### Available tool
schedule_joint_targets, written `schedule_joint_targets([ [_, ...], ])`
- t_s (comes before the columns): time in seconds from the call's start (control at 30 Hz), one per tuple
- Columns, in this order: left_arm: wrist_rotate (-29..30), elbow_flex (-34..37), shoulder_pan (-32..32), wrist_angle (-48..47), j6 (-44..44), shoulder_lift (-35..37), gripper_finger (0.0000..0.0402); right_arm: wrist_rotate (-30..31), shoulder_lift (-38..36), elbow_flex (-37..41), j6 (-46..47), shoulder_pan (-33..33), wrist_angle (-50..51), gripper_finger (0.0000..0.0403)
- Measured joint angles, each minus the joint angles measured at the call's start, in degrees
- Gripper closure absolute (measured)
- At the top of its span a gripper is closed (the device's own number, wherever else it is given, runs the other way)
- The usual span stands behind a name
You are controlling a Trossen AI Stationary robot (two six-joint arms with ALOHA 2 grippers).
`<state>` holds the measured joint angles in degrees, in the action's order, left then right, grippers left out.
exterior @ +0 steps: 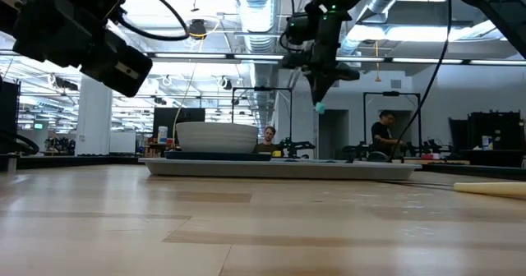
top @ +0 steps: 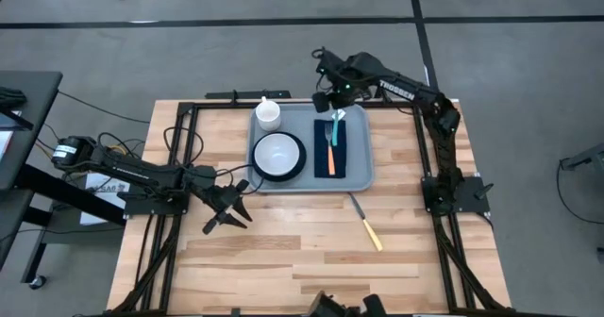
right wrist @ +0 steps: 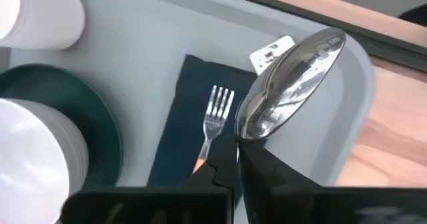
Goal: Set up tray
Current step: Put the blue spoon to the left of the orange fork on the blue table napkin
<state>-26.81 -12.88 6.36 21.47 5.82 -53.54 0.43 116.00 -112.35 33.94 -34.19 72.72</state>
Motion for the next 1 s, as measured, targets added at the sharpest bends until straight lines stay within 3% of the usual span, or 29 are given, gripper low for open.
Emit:
schedule_joint_targets([
  [0.27,0.08,0.0,-0.01,2.03,-0.09,0.0,0.0299,1.35,8.35,-2.11,-5.17,1.94,-0.15,0.0403],
  [0.4,0.04,0.0,-0.01,1.79,0.42,0.0,0.0299,1.11,8.3,-2.74,-5.52,2.15,-3.73,0.0403],
  [0.67,0.13,0.0,-0.01,1.58,0.35,0.0,0.0299,2.83,8.0,-2.64,-7.22,4.21,-0.9,0.0403],
  [0.9,0.51,0.0,-0.01,2.1,0.83,0.0,0.0299,5.76,5.03,-2.46,-9.03,6.15,14.59,0.0403],
  [1.0,0.63,0.0,-0.01,2.08,1.17,0.0,0.0299,8.94,0.01,0.19,-8.73,8.1,17.07,0.0403],
])
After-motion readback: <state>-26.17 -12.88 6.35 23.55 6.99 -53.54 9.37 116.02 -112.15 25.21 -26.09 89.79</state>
